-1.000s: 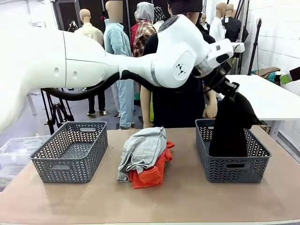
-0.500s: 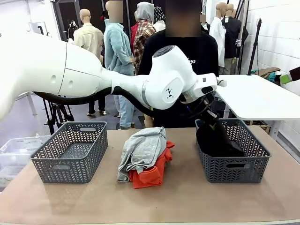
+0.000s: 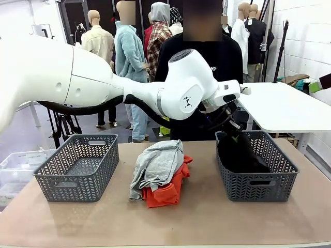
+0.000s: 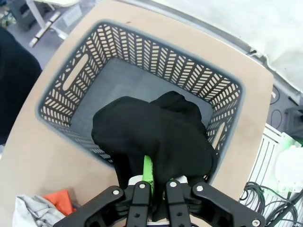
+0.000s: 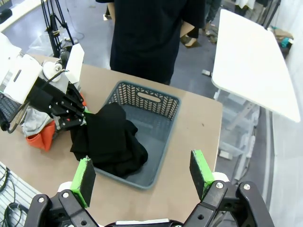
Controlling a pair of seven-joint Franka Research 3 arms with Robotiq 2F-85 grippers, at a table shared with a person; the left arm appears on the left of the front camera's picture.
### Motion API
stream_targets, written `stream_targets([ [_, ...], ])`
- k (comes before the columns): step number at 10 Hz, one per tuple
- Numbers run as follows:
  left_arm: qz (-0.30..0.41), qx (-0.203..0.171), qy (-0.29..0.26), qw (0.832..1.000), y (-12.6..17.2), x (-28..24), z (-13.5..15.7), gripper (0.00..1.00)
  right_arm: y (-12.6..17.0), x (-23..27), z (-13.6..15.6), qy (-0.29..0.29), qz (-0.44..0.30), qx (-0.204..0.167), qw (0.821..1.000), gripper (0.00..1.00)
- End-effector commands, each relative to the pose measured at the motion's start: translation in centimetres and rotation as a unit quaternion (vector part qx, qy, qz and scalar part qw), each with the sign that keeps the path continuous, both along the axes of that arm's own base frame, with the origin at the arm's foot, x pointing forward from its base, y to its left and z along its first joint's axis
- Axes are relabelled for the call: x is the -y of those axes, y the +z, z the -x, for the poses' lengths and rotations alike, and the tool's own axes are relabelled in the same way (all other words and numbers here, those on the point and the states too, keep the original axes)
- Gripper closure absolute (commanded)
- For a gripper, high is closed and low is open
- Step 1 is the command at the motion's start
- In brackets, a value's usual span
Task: Sort the tops and bottoms.
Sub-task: Sort the clothes according to human instructions.
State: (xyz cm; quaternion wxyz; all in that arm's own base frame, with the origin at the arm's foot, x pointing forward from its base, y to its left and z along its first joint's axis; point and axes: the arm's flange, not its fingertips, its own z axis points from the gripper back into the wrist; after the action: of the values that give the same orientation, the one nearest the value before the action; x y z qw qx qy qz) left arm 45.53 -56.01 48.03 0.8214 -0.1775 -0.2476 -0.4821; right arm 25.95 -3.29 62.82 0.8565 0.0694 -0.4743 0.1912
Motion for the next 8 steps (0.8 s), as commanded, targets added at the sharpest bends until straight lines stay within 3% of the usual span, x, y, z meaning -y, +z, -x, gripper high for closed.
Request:
stream_targets([
  [1, 0.013, 0.001, -0.025, 1.0, -0.2, 1.1, -1.1, 1.0, 0.0, -0.1, -0.2, 0.0, 0.0, 0.003, 1.0, 0.0],
  [4, 0.061, 0.004, -0.073, 0.995, -2.2, 4.7, -3.5, 1.0, 0.0, -0.1, -0.2, 0.0, 0.0, 0.003, 1.0, 0.0],
  [6, 0.07, 0.018, -0.07, 0.995, -3.1, 5.4, -4.6, 1.0, 0.0, -0.1, -0.2, 0.0, 0.0, 0.003, 1.0, 0.0],
  [8, 0.079, 0.004, -0.08, 0.994, -5.3, 6.7, -5.1, 1.0, 0.0, -0.1, -0.2, 0.0, 0.0, 0.003, 1.0, 0.0],
])
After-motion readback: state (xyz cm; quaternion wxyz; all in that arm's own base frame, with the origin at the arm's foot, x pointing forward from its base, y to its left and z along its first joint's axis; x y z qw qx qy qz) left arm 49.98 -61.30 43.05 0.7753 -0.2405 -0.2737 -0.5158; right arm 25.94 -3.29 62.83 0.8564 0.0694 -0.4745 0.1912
